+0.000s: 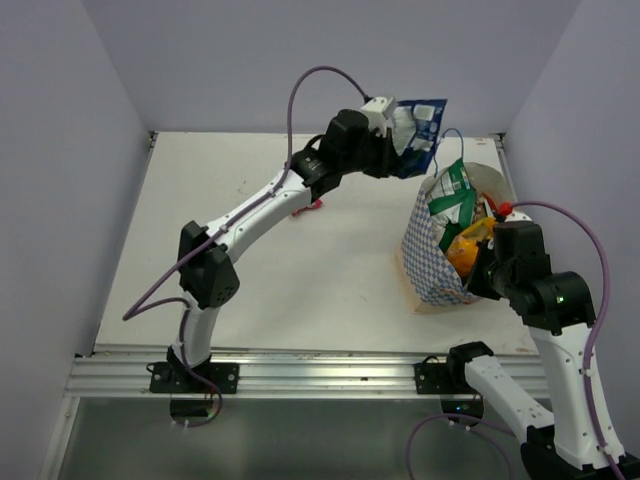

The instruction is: Place the snacks into the paper bag

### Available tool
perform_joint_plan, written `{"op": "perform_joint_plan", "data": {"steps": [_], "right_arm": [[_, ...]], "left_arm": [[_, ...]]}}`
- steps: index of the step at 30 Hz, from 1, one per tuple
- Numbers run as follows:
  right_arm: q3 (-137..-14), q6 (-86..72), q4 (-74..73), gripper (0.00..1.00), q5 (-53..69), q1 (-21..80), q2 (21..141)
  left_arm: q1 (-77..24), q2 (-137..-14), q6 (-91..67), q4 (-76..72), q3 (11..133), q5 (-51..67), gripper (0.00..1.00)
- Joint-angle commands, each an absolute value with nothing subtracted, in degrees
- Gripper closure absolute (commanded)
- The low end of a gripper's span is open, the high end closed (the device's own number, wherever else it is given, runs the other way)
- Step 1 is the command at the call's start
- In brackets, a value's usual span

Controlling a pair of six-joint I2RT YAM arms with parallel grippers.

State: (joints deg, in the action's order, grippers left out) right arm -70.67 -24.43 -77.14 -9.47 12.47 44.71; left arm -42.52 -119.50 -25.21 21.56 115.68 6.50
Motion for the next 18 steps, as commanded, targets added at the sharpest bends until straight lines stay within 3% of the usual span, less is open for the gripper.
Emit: {"op": "perform_joint_plan", "data": {"steps": [1,11,18], "right_arm": [[-70.6,-24.3,-79.2,1.0,-7.4,12.7,45.3],[-70.6,-25.0,-79.9,1.0,-7.0,12.7,44.2],[-70.6,-25.8,-81.1,1.0,-7.4,12.7,43.0]], "left_arm": [[-48.0,-113.7,-31.5,11.2,122.0,20.5,1.0],[-57.6,-123.4,-33.2,9.0,120.1,24.9,1.0],[-61.3,-133.5,-28.8,22.8,130.2,17.9,1.0]]}}
